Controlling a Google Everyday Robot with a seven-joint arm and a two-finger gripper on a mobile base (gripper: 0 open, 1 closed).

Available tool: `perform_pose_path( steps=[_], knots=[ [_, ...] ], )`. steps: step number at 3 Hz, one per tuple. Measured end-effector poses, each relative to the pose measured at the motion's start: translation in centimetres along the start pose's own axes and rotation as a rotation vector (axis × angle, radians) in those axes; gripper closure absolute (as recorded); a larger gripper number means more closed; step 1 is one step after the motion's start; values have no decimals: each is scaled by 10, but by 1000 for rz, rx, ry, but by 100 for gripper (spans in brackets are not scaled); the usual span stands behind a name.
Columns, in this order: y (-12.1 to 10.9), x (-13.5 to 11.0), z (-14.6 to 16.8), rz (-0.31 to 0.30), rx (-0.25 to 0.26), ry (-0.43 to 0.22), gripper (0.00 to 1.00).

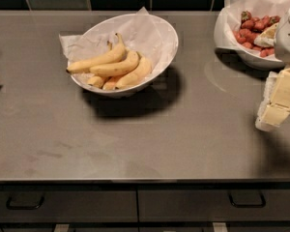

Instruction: Pick banana from white bowl

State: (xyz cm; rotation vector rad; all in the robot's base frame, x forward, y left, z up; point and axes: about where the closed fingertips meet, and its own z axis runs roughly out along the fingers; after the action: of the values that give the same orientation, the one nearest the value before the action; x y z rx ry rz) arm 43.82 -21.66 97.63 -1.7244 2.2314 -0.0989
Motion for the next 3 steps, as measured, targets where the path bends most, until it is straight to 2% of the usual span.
perform_pose_path(
  steps=[1,2,3],
  knots=[
    [0,0,0,0,0,0,0],
    [-14,-1,-9,-20,22,-10,0],
    [-46,-26,-11,-98,8,-56,0]
  ],
)
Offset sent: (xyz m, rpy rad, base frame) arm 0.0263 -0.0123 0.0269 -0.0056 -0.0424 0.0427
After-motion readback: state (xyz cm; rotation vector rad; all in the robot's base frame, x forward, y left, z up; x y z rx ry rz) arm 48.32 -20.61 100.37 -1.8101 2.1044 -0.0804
